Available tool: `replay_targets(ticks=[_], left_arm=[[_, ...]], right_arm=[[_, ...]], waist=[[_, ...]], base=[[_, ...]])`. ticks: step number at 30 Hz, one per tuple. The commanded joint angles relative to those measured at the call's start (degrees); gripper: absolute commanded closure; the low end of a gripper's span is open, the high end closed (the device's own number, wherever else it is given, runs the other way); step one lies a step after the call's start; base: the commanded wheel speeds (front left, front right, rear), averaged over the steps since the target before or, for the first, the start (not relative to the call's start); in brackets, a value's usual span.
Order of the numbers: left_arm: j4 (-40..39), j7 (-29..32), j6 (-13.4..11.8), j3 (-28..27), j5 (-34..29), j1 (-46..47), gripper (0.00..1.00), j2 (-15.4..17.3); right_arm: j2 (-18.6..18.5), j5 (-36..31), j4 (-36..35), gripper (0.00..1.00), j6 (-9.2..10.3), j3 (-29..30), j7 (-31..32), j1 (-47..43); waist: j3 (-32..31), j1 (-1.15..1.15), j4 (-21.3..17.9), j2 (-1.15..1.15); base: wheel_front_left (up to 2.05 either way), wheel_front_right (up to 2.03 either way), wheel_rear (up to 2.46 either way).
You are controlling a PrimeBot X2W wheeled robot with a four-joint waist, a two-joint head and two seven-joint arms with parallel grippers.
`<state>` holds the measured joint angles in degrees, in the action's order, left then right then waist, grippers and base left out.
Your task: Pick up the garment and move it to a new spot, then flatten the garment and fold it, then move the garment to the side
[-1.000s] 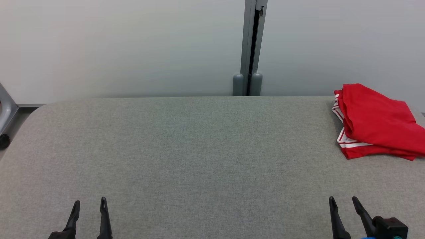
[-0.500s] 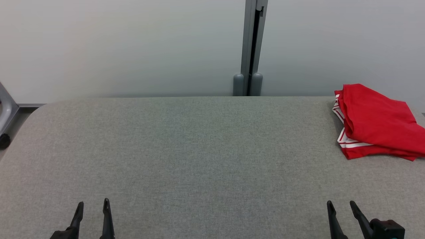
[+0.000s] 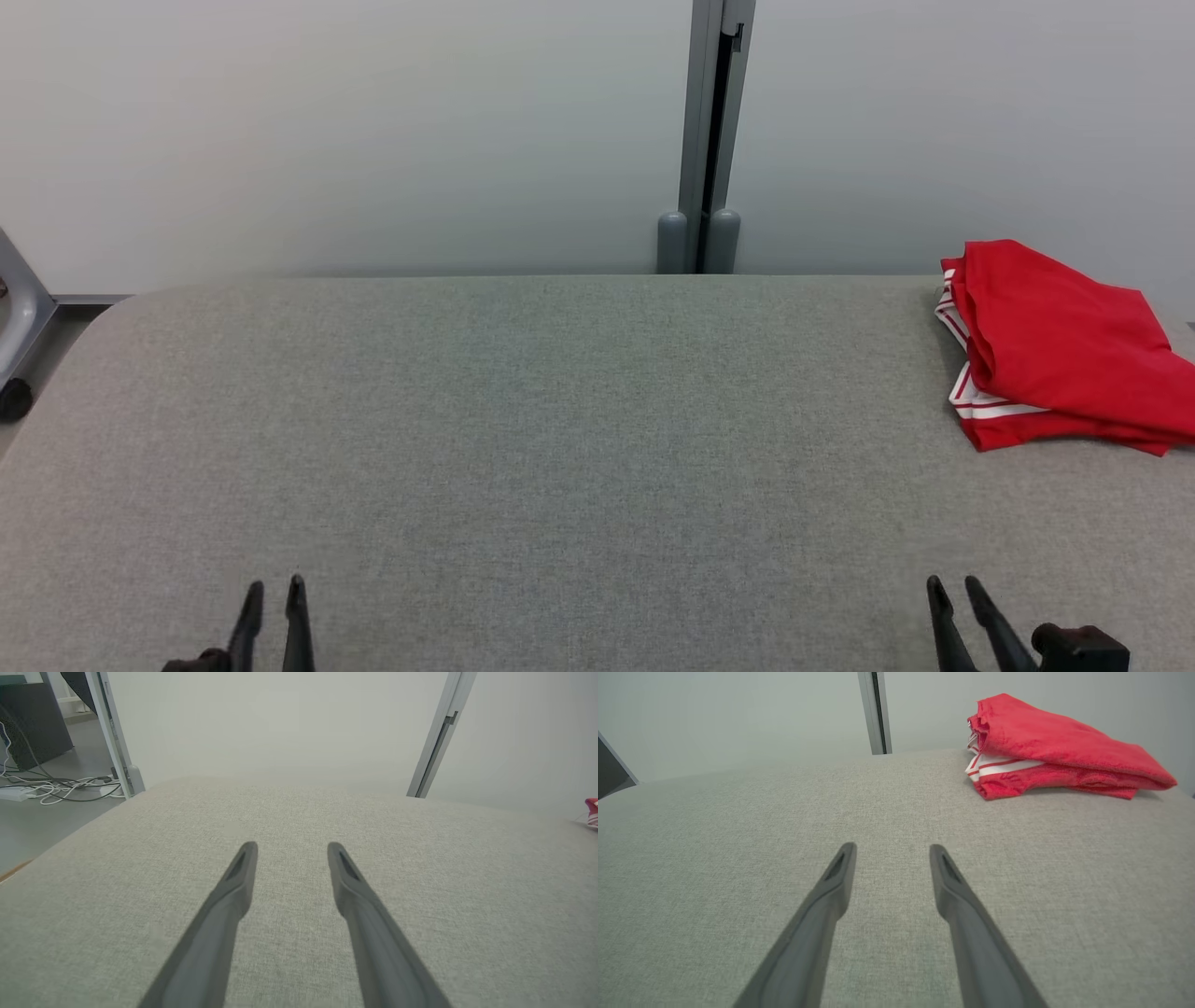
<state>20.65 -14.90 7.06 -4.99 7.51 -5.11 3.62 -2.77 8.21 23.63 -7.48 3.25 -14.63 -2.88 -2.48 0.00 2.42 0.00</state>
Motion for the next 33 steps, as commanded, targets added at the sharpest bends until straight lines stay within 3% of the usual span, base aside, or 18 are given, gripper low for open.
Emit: replay_targets(ticks=[1,4,33], left_arm=[[-0.03,0.01,0.0,-0.01,0.04,0.06,1.0,0.01],[1.53,0.34,0.0,0.03,0.27,-0.93,1.0,-0.49],[-1.55,8.05,0.19,-0.63,31.1,3.81,1.0,-0.56]], right_arm=[[0.0,0.04,-0.03,1.0,0.0,0.02,0.02,0.04],[0.31,0.22,1.48,1.0,0.0,0.05,0.22,-0.02],[0.1,30.84,-2.75,1.0,-0.01,1.27,7.87,3.57]], waist=[[0.0,0.0,0.0,0.0],[0.0,0.0,0.0,0.0],[0.64,0.0,-0.58,0.0]], base=[[0.0,0.0,0.0],[0.0,0.0,0.0],[0.0,0.0,0.0]])
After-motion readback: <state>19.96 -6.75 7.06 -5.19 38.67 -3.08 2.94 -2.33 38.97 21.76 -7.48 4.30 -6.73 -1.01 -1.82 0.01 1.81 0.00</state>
